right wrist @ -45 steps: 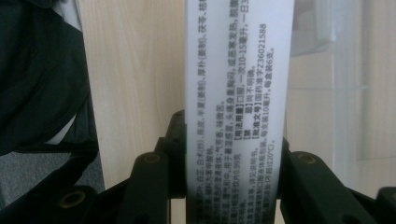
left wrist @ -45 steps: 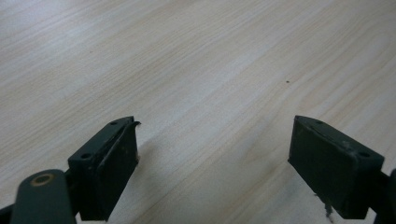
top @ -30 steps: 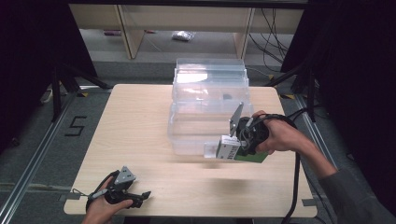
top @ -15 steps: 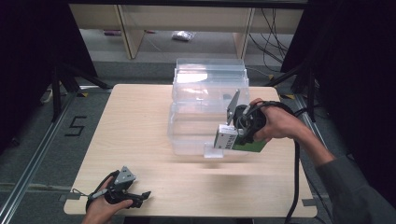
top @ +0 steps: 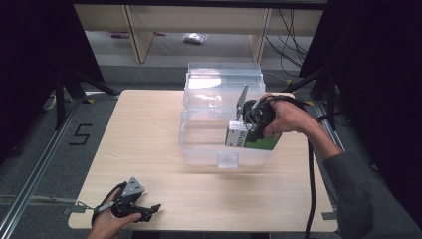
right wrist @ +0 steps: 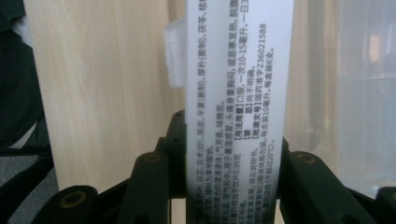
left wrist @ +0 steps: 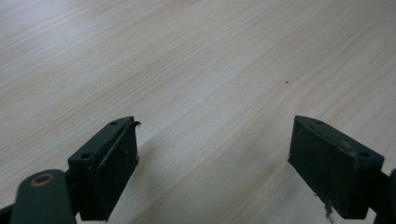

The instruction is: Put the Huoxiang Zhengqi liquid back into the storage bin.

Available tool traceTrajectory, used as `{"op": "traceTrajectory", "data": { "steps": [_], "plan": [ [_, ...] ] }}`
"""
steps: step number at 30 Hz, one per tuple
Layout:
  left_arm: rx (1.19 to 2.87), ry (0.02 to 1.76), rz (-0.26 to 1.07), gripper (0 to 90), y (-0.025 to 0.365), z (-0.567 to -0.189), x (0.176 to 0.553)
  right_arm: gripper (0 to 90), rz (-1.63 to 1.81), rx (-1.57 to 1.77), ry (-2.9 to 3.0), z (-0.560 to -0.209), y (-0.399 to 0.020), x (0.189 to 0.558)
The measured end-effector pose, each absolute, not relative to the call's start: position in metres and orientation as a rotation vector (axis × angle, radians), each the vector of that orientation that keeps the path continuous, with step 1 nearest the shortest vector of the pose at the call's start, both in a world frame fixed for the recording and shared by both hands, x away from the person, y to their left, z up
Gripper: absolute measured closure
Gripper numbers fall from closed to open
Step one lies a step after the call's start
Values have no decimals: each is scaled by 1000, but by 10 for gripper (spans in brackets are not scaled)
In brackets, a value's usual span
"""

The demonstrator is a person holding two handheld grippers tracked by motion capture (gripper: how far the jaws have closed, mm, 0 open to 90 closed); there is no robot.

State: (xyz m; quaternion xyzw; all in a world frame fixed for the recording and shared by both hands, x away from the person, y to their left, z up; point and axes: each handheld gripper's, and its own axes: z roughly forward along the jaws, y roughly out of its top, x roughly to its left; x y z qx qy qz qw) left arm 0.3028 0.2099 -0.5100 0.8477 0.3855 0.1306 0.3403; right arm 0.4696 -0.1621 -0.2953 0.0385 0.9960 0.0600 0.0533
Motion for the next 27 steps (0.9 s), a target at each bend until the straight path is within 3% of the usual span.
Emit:
{"op": "traceTrajectory", "data": {
  "steps": [27],
  "plan": [
    [2201,1004,333,151,210,-510,303,650,136,153,3044,-328,-166,516]
  ]
}}
